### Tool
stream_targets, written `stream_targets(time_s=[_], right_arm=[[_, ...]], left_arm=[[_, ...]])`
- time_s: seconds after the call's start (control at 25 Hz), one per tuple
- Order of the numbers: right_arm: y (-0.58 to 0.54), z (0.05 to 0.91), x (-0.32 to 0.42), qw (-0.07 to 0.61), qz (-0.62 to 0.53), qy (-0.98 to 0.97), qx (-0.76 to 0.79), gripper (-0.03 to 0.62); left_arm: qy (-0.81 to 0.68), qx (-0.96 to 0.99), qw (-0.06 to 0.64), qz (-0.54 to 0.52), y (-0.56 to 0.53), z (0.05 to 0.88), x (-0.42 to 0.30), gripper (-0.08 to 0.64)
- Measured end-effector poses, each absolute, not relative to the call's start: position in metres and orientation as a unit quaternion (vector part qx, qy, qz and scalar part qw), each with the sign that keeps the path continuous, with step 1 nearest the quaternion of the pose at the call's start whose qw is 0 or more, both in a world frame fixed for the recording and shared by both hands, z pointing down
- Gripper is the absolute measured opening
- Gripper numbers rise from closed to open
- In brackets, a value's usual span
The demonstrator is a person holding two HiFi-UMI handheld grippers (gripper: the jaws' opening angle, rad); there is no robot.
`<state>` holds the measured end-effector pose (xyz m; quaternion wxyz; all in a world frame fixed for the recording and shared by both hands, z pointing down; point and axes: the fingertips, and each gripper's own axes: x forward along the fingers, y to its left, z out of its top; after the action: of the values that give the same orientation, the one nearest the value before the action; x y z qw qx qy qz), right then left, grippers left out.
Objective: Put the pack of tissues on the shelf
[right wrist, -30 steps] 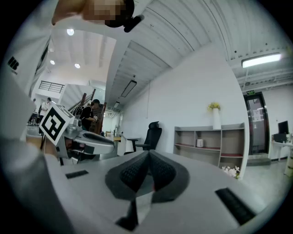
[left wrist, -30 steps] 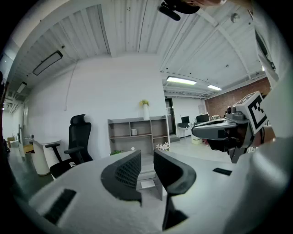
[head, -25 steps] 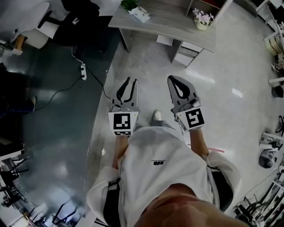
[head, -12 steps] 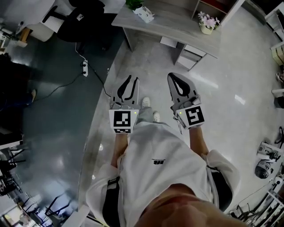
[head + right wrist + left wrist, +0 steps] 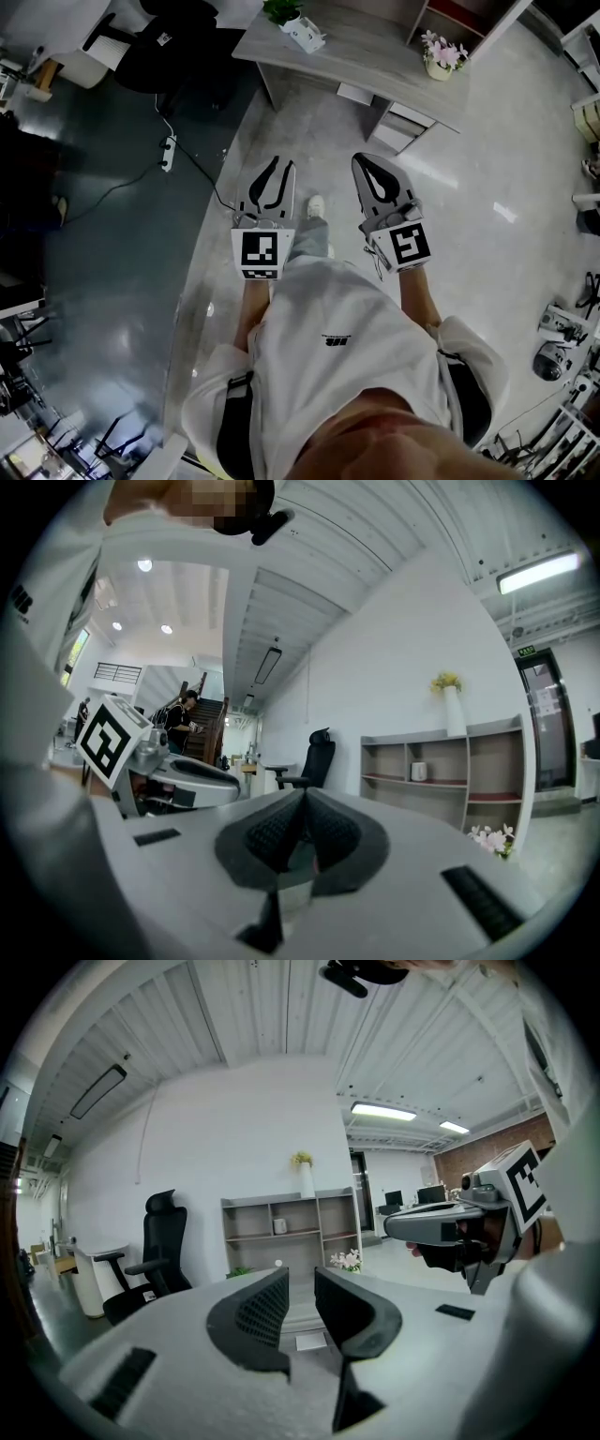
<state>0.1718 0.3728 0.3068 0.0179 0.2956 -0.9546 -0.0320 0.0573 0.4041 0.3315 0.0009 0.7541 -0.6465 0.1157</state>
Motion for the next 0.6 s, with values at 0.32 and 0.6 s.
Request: stream_targets(time_s=[0.32,0.6], right_arm=[[0.323,0.310,0.154,0.023,-0.019,-0.956,0.292,0.026],[0.280,0.308,0.133,0.027,-0.019,-0.954,0.297,0.026]], left_arm=[[-0.644,0.756,0.005,0.119,0.354,0.337,0.040,0.098],[-0.643,0.757,0.003,0.117,0.312,0.330,0.015,0.098]])
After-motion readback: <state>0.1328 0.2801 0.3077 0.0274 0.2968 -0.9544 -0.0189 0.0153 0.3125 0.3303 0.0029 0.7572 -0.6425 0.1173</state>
